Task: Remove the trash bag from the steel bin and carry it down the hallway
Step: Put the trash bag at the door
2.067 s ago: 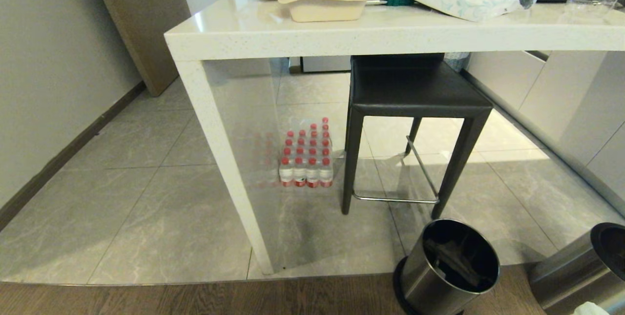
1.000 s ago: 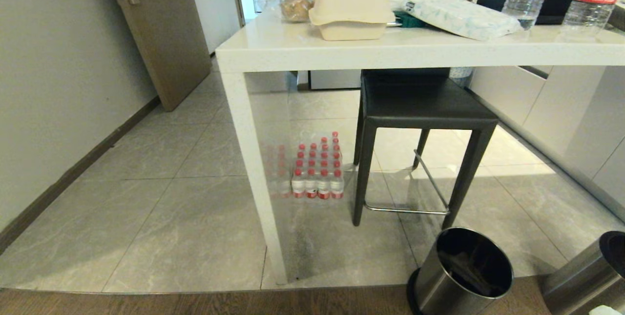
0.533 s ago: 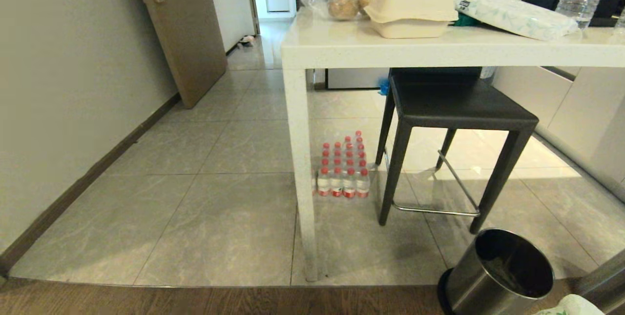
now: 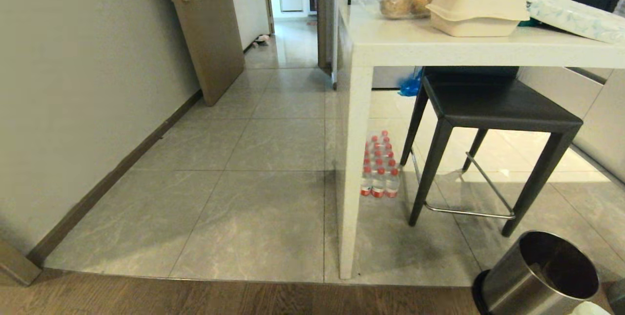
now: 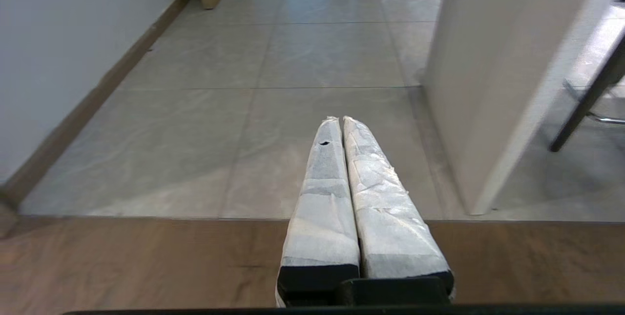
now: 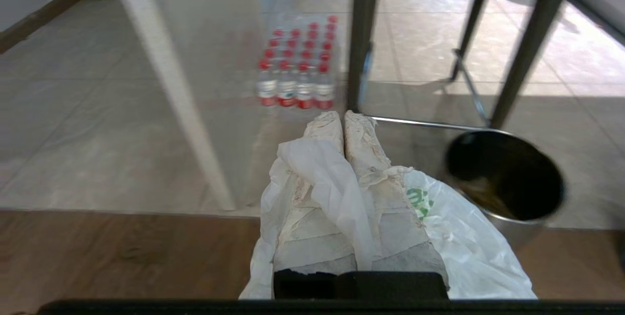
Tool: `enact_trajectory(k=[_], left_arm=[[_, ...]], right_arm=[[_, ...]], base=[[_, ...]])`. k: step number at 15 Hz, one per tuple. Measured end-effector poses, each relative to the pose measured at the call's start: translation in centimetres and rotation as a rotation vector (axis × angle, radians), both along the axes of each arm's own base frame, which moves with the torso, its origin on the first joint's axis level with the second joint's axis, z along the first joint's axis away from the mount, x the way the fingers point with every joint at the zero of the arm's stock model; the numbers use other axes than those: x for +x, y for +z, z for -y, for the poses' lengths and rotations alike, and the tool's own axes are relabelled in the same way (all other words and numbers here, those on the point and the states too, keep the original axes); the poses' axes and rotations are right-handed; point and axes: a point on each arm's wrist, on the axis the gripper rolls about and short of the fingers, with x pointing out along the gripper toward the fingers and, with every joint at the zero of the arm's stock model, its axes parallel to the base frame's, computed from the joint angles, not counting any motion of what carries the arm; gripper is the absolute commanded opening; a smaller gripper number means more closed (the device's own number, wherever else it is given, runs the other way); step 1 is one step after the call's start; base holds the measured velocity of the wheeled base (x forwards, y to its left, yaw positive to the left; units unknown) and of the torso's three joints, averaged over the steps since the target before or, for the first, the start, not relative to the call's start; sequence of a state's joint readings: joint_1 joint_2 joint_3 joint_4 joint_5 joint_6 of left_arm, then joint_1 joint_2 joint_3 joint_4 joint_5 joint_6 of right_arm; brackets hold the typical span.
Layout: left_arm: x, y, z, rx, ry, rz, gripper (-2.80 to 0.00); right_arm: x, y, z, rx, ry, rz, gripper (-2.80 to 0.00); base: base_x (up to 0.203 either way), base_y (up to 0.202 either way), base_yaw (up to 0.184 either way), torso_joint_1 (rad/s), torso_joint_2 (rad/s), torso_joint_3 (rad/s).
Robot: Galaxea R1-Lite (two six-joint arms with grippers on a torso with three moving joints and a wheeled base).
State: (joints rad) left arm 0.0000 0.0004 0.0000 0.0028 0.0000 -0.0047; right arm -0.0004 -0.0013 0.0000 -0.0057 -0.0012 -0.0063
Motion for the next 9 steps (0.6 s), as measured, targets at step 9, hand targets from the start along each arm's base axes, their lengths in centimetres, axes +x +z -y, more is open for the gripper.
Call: enact_trajectory(k=[9], left_arm=[[0.0,0.0,0.0,-0.001,0.0,0.0,-2.8]], right_arm=[[0.0,0.0,0.0,-0.003,0.0,0.0,-2.8]], base=[[0.0,0.189,0.009,0.003,0.0,0.004]])
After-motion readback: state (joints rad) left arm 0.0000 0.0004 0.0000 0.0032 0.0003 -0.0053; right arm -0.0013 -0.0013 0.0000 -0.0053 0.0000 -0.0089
